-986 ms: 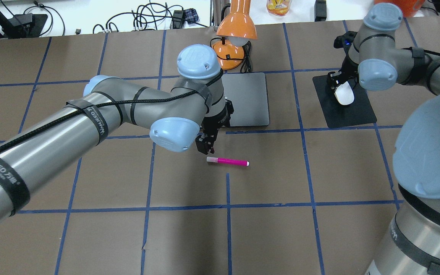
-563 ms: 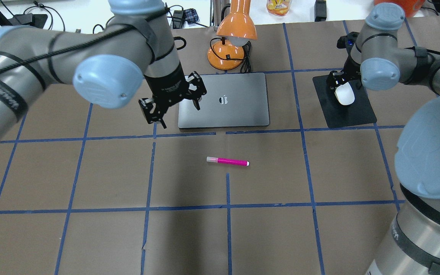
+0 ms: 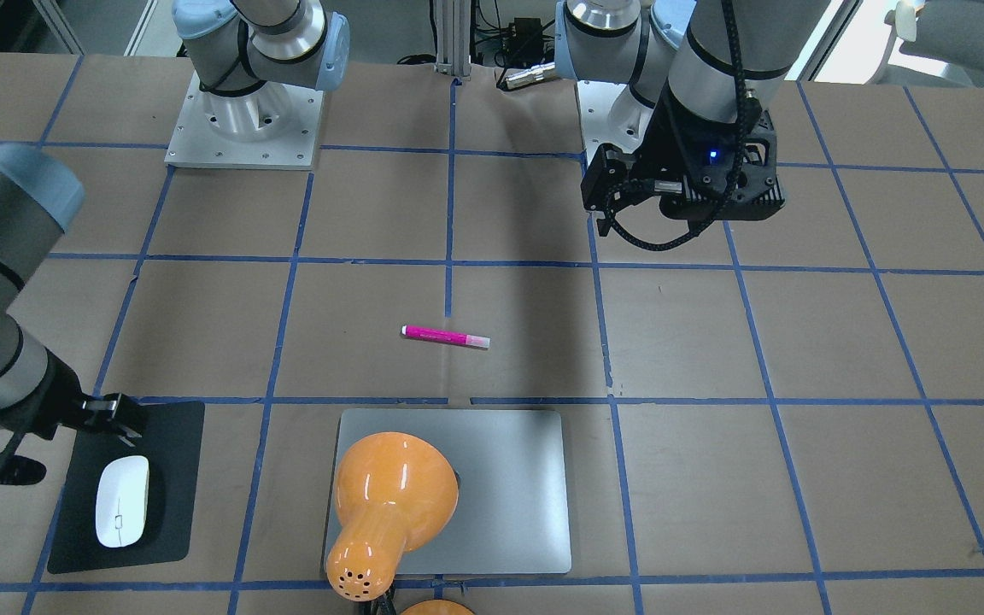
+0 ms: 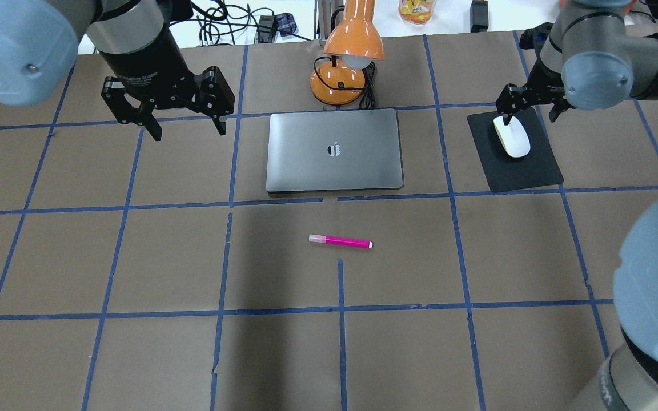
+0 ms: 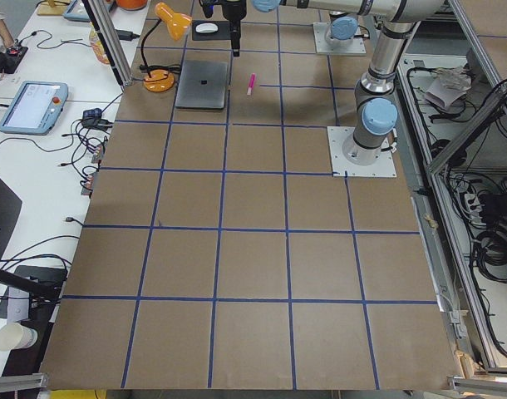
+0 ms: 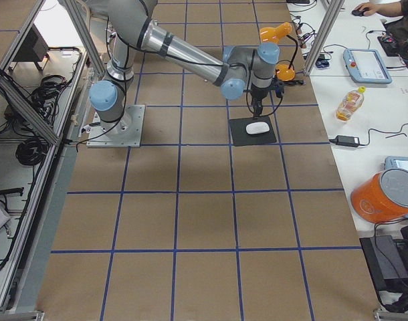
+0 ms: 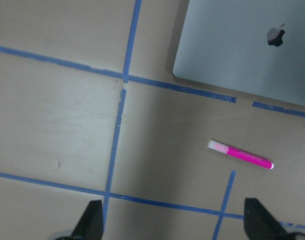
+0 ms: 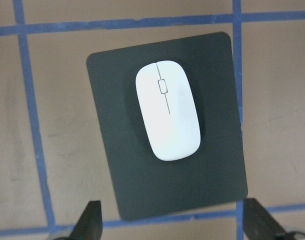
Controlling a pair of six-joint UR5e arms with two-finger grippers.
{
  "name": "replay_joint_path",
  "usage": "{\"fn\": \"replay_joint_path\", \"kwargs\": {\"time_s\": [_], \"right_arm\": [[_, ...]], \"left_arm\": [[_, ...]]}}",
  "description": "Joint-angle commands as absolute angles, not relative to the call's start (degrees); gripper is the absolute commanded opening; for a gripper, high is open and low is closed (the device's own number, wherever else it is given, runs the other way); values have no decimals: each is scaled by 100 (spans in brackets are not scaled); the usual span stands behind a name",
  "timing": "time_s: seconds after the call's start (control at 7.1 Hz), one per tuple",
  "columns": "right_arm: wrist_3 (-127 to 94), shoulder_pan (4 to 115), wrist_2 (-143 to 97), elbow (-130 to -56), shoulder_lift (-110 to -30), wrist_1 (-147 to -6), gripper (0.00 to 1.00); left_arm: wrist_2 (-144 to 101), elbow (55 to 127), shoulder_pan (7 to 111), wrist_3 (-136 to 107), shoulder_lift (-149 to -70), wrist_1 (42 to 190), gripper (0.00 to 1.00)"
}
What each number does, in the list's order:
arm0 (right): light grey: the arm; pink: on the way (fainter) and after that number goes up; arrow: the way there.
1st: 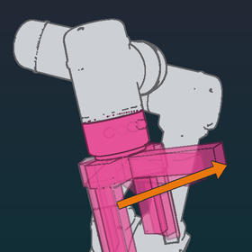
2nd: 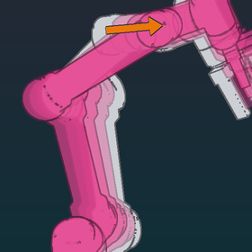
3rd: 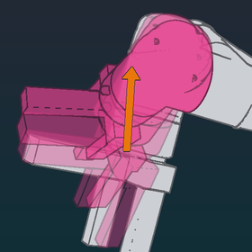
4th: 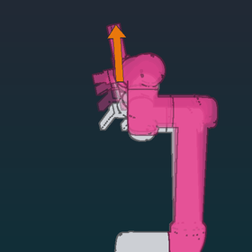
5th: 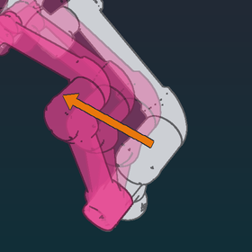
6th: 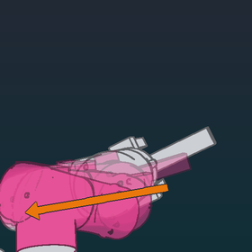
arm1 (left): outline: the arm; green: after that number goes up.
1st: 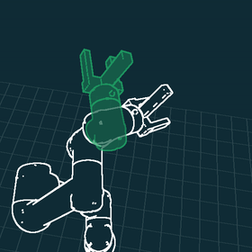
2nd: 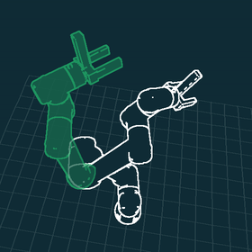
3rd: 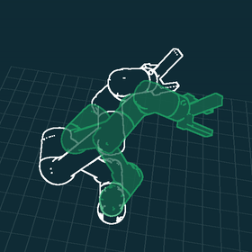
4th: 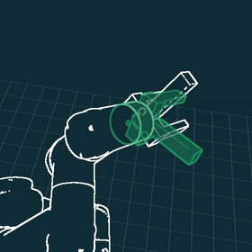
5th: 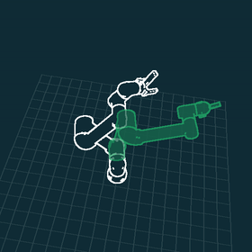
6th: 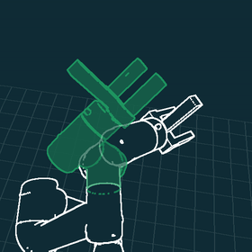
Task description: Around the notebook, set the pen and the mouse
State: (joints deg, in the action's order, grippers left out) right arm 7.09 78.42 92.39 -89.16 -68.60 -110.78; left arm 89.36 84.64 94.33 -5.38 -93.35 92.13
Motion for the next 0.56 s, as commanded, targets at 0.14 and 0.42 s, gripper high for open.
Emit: {"fn": "replay_joint_path", "kwargs": {"time_s": [0.14,0.42], "right_arm": [[-192,8401,9220,-9052,-8363,-9338,100],[-149,8446,9159,-9568,-9006,-9299,100]], "left_arm": [[8965,9340,9413,-475,-8930,7857,100],[8991,9378,9413,-510,-8903,7804,100]]}}
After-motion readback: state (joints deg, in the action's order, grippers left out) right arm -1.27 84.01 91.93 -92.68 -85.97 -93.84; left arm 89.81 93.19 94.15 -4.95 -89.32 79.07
